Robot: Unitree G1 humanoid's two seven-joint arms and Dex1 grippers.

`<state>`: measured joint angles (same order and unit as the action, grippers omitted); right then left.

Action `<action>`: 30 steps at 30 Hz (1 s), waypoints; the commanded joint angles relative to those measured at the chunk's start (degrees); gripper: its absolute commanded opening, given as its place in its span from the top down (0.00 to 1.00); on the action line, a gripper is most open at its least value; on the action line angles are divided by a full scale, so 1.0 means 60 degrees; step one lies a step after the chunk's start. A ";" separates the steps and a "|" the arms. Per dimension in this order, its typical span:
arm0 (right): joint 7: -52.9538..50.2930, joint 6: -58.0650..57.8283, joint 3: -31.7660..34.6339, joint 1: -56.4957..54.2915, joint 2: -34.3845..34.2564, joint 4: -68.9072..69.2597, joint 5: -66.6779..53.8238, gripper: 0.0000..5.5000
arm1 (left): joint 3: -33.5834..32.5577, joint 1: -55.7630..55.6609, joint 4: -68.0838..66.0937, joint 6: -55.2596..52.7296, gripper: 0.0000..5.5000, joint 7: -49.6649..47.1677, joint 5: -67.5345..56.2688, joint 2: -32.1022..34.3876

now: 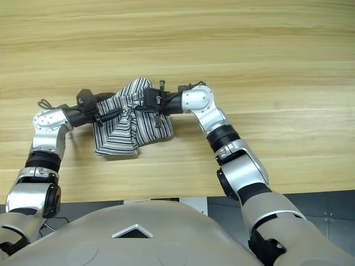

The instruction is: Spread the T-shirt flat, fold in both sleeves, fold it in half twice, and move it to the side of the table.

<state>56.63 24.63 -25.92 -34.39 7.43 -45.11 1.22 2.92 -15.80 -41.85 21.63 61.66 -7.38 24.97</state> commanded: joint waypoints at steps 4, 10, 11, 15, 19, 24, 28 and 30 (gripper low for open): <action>-0.0574 0.0514 0.0259 -0.0795 -0.0425 -0.1070 0.0538 0.97 | 0.0154 -0.0011 0.0223 -0.0014 0.52 -0.0045 0.0062 -0.0097; -0.1397 0.0855 0.0319 -0.1282 -0.0585 -0.2203 0.1148 0.97 | 0.0193 -0.0033 0.0279 -0.0035 0.52 -0.0059 0.0027 -0.0110; -0.1493 0.0906 0.0330 -0.1341 -0.0585 -0.2398 0.1232 0.97 | 0.0185 -0.0024 0.0306 -0.0045 0.52 -0.0052 0.0014 -0.0100; -0.2002 0.0833 0.0430 -0.1519 -0.0647 -0.3154 0.1557 0.97 | 0.0137 -0.0038 0.0370 -0.0096 0.52 -0.0035 -0.0047 -0.0067; -0.2508 0.0877 0.0534 -0.1583 -0.0790 -0.3594 0.1781 0.97 | 0.0111 -0.0059 0.0503 -0.0187 0.52 0.0011 -0.0125 -0.0040; -0.2862 0.1077 0.0760 -0.1514 -0.1053 -0.3741 0.1766 0.78 | 0.0125 -0.0052 0.0640 -0.0227 0.52 0.0041 -0.0183 -0.0019; -0.2865 0.1081 0.0890 -0.1473 -0.1171 -0.3821 0.1814 0.66 | -0.0724 -0.0356 0.1892 -0.1681 0.52 0.0260 -0.1821 -0.0059; -0.2835 0.1051 0.0902 -0.1412 -0.1216 -0.3867 0.1850 0.56 | -0.1337 -0.0644 0.2825 -0.2648 0.52 0.0065 -0.2894 -0.0039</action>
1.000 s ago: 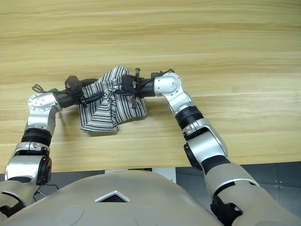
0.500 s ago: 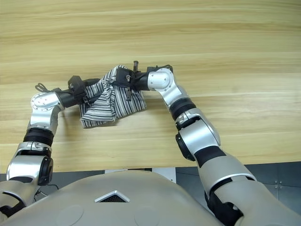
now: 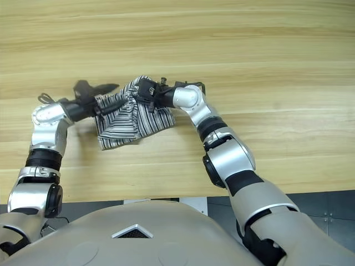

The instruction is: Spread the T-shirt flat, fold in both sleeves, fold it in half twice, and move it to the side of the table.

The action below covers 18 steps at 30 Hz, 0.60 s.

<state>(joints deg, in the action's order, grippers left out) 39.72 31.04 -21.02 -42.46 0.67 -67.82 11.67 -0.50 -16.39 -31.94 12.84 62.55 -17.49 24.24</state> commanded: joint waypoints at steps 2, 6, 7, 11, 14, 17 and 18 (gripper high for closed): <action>0.0026 -0.0033 0.0058 0.0010 -0.0133 -0.0109 0.0158 0.49 | -0.1075 -0.0487 0.2254 -0.1971 0.52 -0.0290 -0.1869 0.0126; -0.0010 -0.0067 0.0050 0.0090 -0.0189 -0.0139 0.0240 0.37 | -0.0628 0.0649 0.3901 -0.2405 0.52 -0.0066 -0.1760 0.0329; -0.0068 -0.0085 0.0049 0.0088 -0.0196 -0.0154 0.0270 0.35 | -0.0287 0.1172 0.4272 -0.2300 0.52 0.0305 -0.1545 0.0504; -0.0693 -0.0216 0.0034 0.0009 -0.0129 -0.0273 0.0515 0.21 | 0.1148 0.3469 0.5603 -0.1767 0.52 0.1831 -0.0674 0.1553; -0.0943 -0.0232 0.0143 -0.0038 -0.0114 -0.0313 0.0507 0.20 | 0.1564 0.3926 0.5700 -0.1352 0.52 0.1756 -0.0032 0.1719; -0.0918 -0.0291 0.0326 -0.0135 -0.0123 -0.0310 0.0360 0.20 | 0.2097 0.4158 0.5189 -0.0575 0.52 0.1593 0.1050 0.1912; -0.0888 -0.0309 0.0364 -0.0148 -0.0130 -0.0313 0.0347 0.20 | 0.2260 0.4217 0.5038 -0.0289 0.52 0.1482 0.1468 0.2001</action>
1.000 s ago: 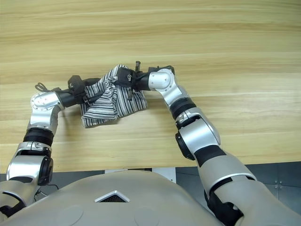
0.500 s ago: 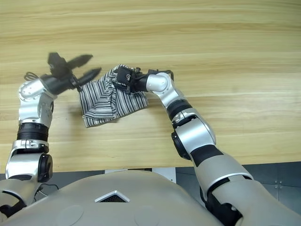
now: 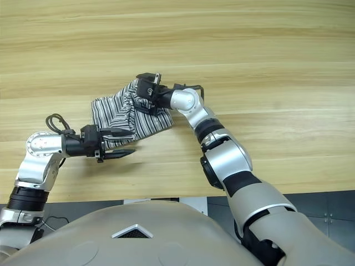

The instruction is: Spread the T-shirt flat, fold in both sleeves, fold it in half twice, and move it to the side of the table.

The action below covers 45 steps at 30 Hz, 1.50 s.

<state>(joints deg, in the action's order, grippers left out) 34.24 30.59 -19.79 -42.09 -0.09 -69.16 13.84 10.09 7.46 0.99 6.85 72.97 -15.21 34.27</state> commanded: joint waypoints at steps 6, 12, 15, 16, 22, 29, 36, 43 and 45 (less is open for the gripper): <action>0.0357 -0.0233 0.0224 -0.0044 -0.0073 -0.0075 0.0011 0.20 | 0.0478 -0.0299 -0.1453 0.1548 0.52 -0.1234 0.1815 0.0047; 0.0435 -0.0244 0.0282 0.0002 -0.0065 -0.0067 0.0039 0.20 | 0.0533 -0.0446 -0.1602 0.1719 0.52 -0.1534 0.1675 0.0013; 0.0388 -0.0231 0.0260 0.0019 -0.0068 -0.0086 0.0114 0.20 | 0.0390 -0.0491 -0.1471 0.1487 0.52 -0.1526 0.1284 -0.0066; 0.0370 -0.0222 0.0243 0.0028 -0.0067 -0.0086 0.0140 0.20 | 0.0339 -0.0503 -0.1421 0.1401 0.52 -0.1519 0.1162 -0.0067; 0.0327 -0.0196 0.0199 0.0080 -0.0034 -0.0095 0.0206 0.20 | -0.0387 -0.0932 -0.1461 0.0351 0.52 -0.1243 -0.0371 -0.0154; 0.0351 -0.0141 0.0239 0.0156 -0.0047 -0.0054 0.0184 0.20 | -0.1250 -0.2486 -0.4931 0.0991 0.52 -0.2282 0.0037 -0.0470; 0.0404 -0.0099 0.0449 0.0157 0.0003 0.0014 -0.0022 0.20 | -0.1255 -0.3374 -0.7379 0.2701 0.52 -0.2994 0.1103 -0.0711; 0.0519 -0.1548 0.1782 -0.0424 -0.0054 -0.0058 -0.1279 0.20 | -0.1132 -0.3558 -0.8159 0.3542 0.52 -0.3011 0.1558 -0.0862; -0.0105 -0.1974 0.2097 -0.0751 0.0113 -0.0188 -0.1376 0.20 | -0.1115 -0.3589 -0.8238 0.3648 0.52 -0.2972 0.1593 -0.0885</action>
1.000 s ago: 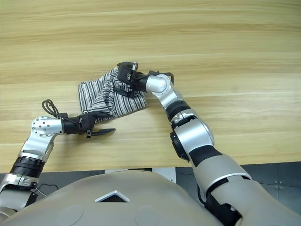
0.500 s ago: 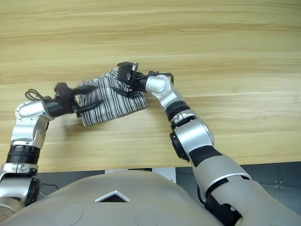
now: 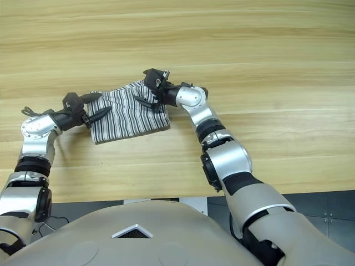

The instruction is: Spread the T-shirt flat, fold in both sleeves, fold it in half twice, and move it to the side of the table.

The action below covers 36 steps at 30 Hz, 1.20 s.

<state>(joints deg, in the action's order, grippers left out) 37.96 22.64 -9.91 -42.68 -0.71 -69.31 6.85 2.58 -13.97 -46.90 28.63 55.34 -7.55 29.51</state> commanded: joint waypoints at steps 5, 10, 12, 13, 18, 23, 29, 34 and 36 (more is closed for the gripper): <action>-0.2071 -0.1245 0.0341 -0.1008 0.0621 -0.0480 0.0410 0.20 | 0.0184 -0.0008 -0.0354 0.0198 0.52 -0.0030 0.0424 -0.0102; -0.2965 -0.1283 -0.0033 -0.1014 0.0808 -0.0630 0.1050 0.20 | 0.0161 -0.0066 -0.0389 0.0241 0.52 -0.0007 0.0389 -0.0136; -0.2675 -0.0750 0.0169 -0.1015 0.0679 -0.0448 0.0788 0.20 | 0.0150 -0.0073 -0.0385 0.0251 0.52 -0.0011 0.0382 -0.0148; -0.2351 -0.0408 0.0330 -0.1009 0.0576 -0.0301 0.0534 0.20 | 0.0147 -0.0076 -0.0380 0.0255 0.52 -0.0015 0.0381 -0.0155; 0.0896 0.0994 0.1405 -0.0713 -0.0440 0.1145 -0.1857 0.20 | 0.0140 -0.0108 -0.0276 0.0256 0.52 -0.0036 0.0369 -0.0203; 0.3307 -0.0570 0.0818 -0.0192 -0.1028 0.1391 -0.2229 0.20 | 0.0170 -0.0037 -0.0007 0.0261 0.52 0.0052 0.0405 -0.0166; 0.3313 -0.2363 -0.0085 -0.0250 -0.0871 0.0042 -0.1058 0.20 | 0.0205 0.0032 0.0445 0.0243 0.52 0.0185 0.0341 -0.0124; 0.1096 -0.3099 -0.0565 -0.0252 -0.0687 -0.0931 0.0098 0.20 | 0.0166 -0.0004 0.0764 0.0087 0.52 0.0289 0.0153 -0.0093; 0.0582 -0.3409 -0.0563 -0.0177 -0.0605 -0.1130 0.0235 0.20 | -0.0041 -0.0013 0.1118 -0.0169 0.52 0.0469 -0.0265 -0.0081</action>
<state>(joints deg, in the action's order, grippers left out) 45.72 7.86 -12.59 -46.08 -6.06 -72.04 5.21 3.64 -13.91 -42.46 29.20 56.70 -6.99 28.60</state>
